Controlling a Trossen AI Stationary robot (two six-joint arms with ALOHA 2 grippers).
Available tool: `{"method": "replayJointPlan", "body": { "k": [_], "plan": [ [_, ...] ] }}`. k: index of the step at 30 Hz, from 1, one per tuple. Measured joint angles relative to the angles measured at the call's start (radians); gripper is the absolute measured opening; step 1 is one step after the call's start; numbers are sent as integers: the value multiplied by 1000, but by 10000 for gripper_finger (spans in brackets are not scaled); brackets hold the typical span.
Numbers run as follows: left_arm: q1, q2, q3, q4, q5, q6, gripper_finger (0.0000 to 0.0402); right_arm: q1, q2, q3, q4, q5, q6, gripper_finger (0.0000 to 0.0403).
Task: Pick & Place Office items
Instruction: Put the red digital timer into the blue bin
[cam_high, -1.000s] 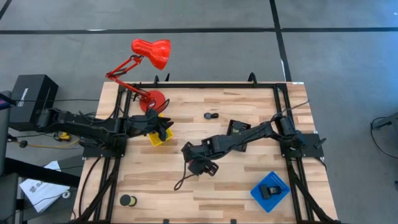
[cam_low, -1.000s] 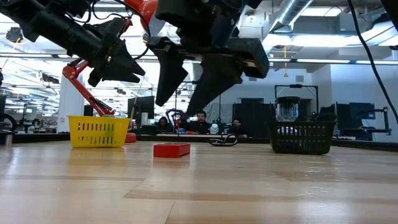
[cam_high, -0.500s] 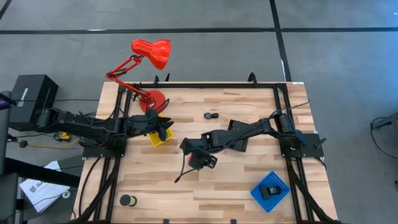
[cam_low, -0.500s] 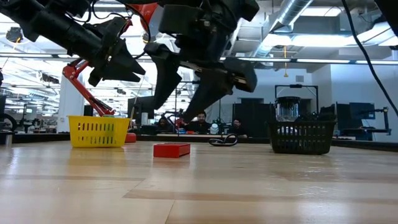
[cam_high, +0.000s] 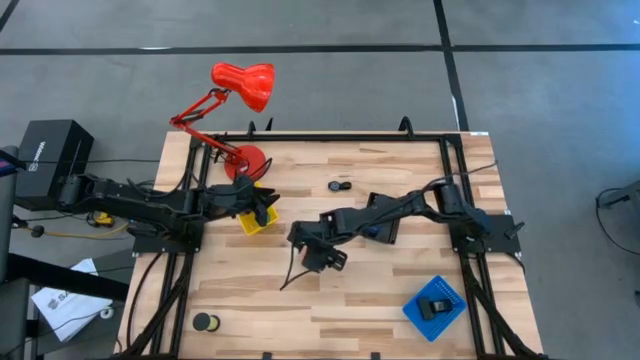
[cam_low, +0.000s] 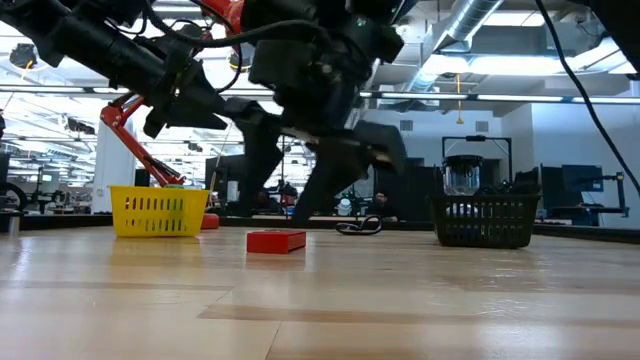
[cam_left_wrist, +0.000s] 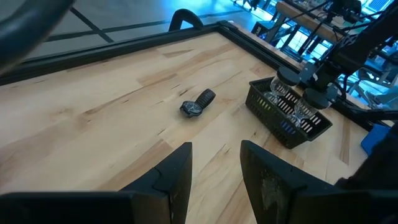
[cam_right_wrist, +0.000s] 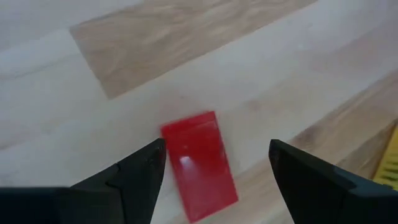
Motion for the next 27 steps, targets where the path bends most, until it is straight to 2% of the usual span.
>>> {"method": "replayJointPlan", "body": {
  "k": [10, 19, 27],
  "plan": [
    [0, 0, 0, 18, 0, 0, 131, -28, 33, -1, -16, -5, -2, 276],
    [0, 0, 0, 31, 1, 0, 131, -44, 60, 3, -9, -100, 0, 276],
    [0, 0, 0, 36, 1, 0, 131, -54, 61, 3, -18, -108, 56, 271]
  ]
}}
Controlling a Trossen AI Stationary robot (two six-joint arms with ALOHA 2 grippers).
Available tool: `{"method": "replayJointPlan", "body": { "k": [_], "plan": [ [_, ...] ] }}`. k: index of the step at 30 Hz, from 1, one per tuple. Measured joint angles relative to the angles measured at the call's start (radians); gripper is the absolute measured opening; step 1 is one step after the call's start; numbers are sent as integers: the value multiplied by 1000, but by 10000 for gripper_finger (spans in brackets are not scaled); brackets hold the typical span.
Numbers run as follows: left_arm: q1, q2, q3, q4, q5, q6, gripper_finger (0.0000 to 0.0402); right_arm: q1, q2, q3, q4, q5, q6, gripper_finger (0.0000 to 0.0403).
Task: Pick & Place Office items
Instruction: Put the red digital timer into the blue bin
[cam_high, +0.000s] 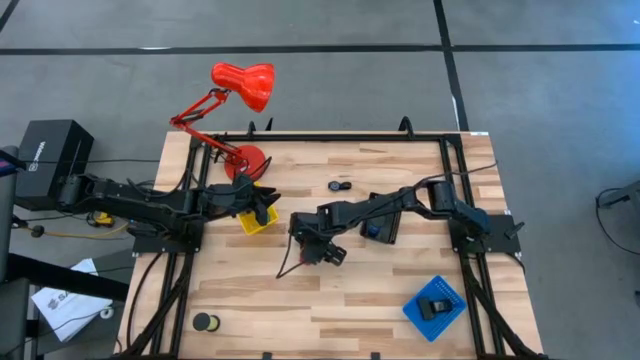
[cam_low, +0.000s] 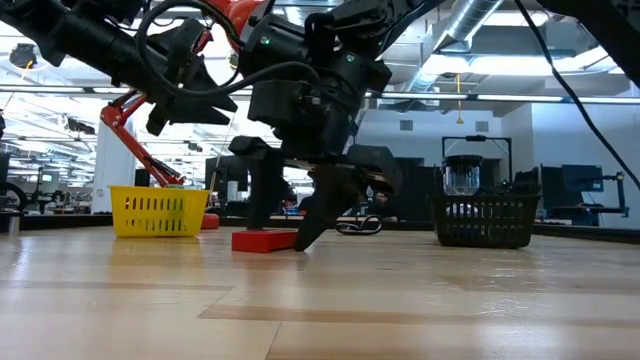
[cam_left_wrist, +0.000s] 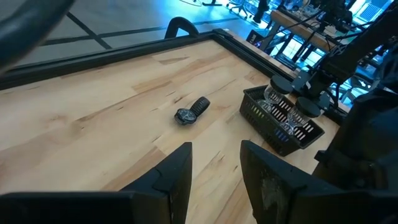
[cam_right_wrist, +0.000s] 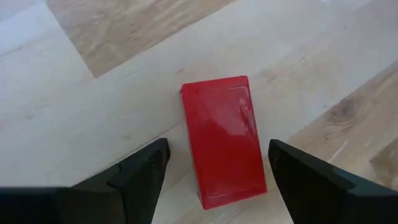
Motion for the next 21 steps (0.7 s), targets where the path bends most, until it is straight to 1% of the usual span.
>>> {"method": "replayJointPlan", "body": {
  "k": [4, 11, 14, 17, 21],
  "plan": [
    [0, 0, 0, 1, 0, 0, 131, 0, 0, -1, 1, 0, 23, 249],
    [0, 0, 0, 6, 0, 0, 131, 1, -2, -3, -11, 0, 98, 176],
    [0, 0, 0, 7, 0, 0, 131, 3, -3, -3, -14, 1, 133, 152],
    [0, 0, 0, 9, 0, 0, 131, 10, -4, -2, -17, 11, 209, 144],
    [0, 0, 0, 15, 0, 0, 131, 25, -4, -2, -22, 13, 371, 163]
  ]
}}
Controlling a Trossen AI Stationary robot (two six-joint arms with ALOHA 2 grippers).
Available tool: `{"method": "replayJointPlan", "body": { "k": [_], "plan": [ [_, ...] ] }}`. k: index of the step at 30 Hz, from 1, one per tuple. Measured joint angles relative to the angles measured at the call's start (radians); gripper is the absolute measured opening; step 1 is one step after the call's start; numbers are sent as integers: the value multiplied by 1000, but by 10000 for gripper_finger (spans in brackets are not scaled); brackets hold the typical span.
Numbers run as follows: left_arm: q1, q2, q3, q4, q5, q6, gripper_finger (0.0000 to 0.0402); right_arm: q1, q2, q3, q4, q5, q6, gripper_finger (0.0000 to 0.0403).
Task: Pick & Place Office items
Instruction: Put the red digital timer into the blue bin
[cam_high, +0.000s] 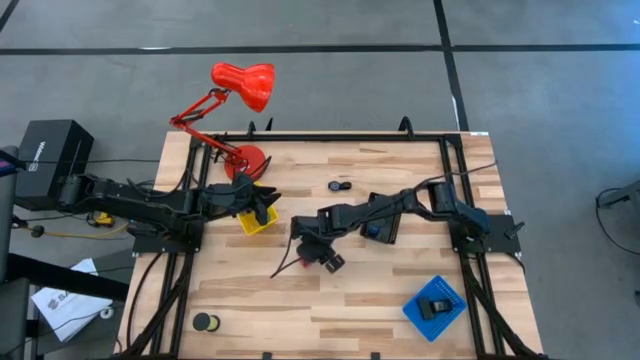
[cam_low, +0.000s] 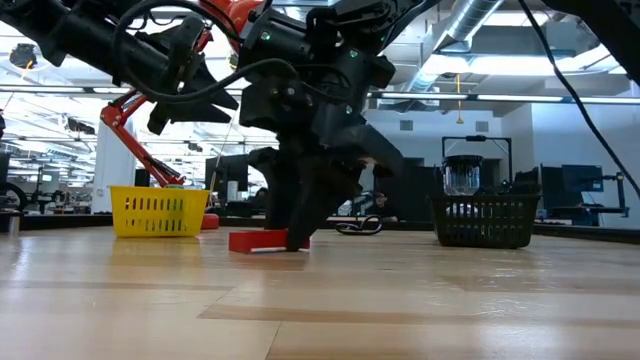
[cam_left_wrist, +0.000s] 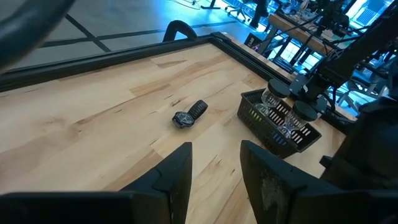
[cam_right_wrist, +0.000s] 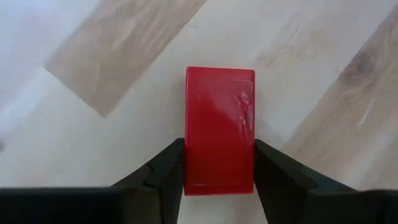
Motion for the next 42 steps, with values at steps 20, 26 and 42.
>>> {"method": "replayJointPlan", "body": {
  "k": [20, 26, 42],
  "plan": [
    [0, 0, 0, 15, 0, 0, 131, 72, -71, -5, -166, 63, 422, 164],
    [0, 0, 0, 17, 0, 0, 131, 101, -128, -2, -220, 72, 486, 142],
    [-2, 0, 1, 37, 1, 0, 131, 185, -376, -1, -411, 125, 678, 146]
  ]
}}
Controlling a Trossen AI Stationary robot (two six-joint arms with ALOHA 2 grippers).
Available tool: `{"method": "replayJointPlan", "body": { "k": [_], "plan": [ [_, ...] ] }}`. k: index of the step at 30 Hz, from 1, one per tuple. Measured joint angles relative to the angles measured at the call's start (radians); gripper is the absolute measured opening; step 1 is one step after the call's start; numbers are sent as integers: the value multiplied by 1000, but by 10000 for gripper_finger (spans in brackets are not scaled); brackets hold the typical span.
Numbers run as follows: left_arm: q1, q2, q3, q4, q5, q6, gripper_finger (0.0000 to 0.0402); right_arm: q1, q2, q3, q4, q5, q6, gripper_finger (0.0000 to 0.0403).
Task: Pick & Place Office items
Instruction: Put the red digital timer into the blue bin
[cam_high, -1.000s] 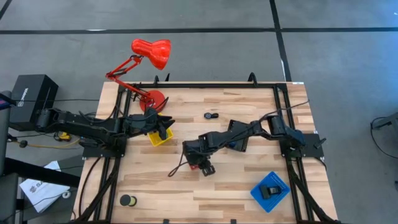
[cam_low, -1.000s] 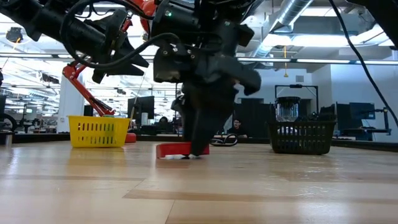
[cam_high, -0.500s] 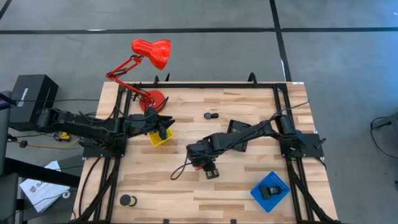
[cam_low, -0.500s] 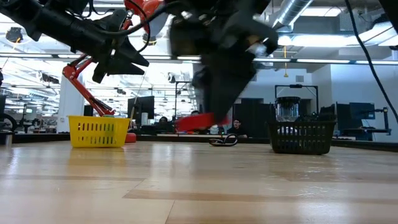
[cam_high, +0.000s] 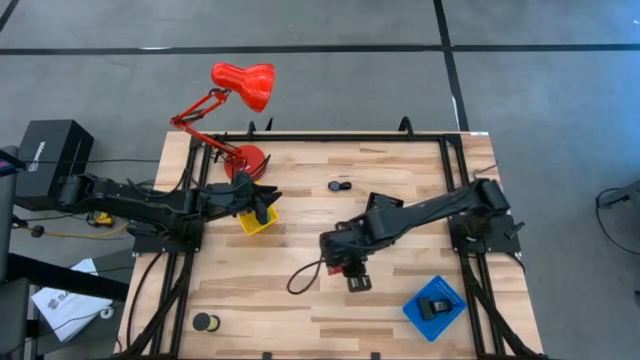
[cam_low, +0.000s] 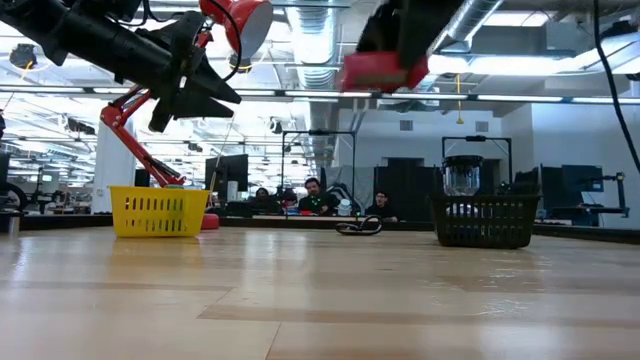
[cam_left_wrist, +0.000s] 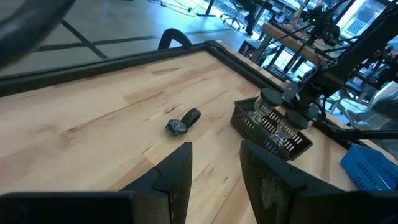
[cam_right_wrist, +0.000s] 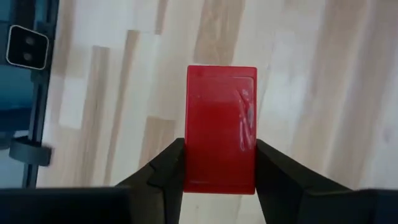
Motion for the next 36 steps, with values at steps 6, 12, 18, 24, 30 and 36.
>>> {"method": "replayJointPlan", "body": {
  "k": [6, 12, 18, 24, 30, 36],
  "plan": [
    [0, 0, 0, -1, 0, 0, 131, 28, -32, 0, -114, 43, 74, 163],
    [0, 0, 0, -1, 0, 0, 131, 73, -28, -1, -231, 53, 139, 144],
    [0, 0, 0, -1, 9, 0, 131, 128, -28, -1, -265, 54, 203, 165],
    [0, 0, 0, -1, 32, 0, 131, 181, -29, -38, -309, 57, 249, 145],
    [0, 0, 0, -1, 38, 0, 131, 237, -75, -178, -361, 33, 374, 150],
    [0, 0, 0, -1, 38, 0, 131, 319, -174, -352, -344, -204, 536, 162]
  ]
}}
